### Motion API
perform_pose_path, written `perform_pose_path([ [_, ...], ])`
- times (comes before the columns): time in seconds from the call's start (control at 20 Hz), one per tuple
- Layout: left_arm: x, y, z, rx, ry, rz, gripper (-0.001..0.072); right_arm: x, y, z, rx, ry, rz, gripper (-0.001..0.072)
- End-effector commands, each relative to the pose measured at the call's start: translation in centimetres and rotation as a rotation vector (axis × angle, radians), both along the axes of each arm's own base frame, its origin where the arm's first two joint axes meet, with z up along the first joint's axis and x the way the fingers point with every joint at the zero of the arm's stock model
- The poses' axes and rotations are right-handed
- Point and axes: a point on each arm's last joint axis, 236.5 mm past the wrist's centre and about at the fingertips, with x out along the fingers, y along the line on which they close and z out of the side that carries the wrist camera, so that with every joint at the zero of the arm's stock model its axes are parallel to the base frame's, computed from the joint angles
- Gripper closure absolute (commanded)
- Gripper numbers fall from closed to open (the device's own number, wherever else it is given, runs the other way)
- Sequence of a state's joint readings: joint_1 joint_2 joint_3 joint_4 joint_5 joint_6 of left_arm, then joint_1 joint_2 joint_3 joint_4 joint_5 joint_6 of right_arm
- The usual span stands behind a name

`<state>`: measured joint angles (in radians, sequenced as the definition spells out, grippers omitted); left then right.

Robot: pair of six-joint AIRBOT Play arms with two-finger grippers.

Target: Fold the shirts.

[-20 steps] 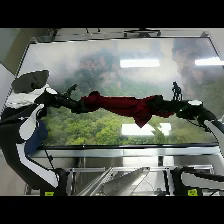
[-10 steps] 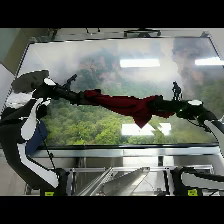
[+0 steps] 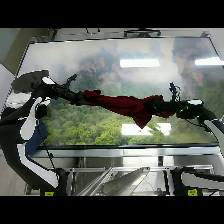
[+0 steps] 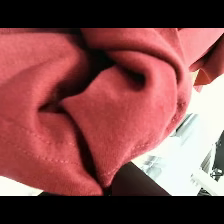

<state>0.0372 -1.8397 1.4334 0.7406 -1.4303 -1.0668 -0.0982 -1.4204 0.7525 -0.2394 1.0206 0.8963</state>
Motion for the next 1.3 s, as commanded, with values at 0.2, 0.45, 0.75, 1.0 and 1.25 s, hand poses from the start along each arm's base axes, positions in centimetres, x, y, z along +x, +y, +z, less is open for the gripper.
perform_pose_path([
  [0.2,-0.3,0.0,-0.1,-0.002,0.009,-0.004,0.0704,-2.3,1.3,0.7,0.077,0.105,0.061,0.0296],
  [0.45,-0.3,0.0,-0.1,-0.002,0.009,-0.004,0.0704,-0.8,-0.6,-1.7,-0.03,0.132,-0.041,0.0295],
  [0.75,-0.3,-0.1,0.0,-0.003,0.01,-0.007,0.0704,1.7,-0.7,-3.5,-0.119,0.104,-0.16,0.0295],
  [1.0,-1.3,-0.2,0.3,-0.016,0.038,-0.036,0.0704,4.2,1.0,-0.6,0.009,-0.004,-0.2,0.0649],
  [1.25,-1.5,-0.2,0.4,-0.019,0.046,-0.044,0.0704,5.4,2.5,11.5,0.201,-0.251,-0.122,0.068],
])
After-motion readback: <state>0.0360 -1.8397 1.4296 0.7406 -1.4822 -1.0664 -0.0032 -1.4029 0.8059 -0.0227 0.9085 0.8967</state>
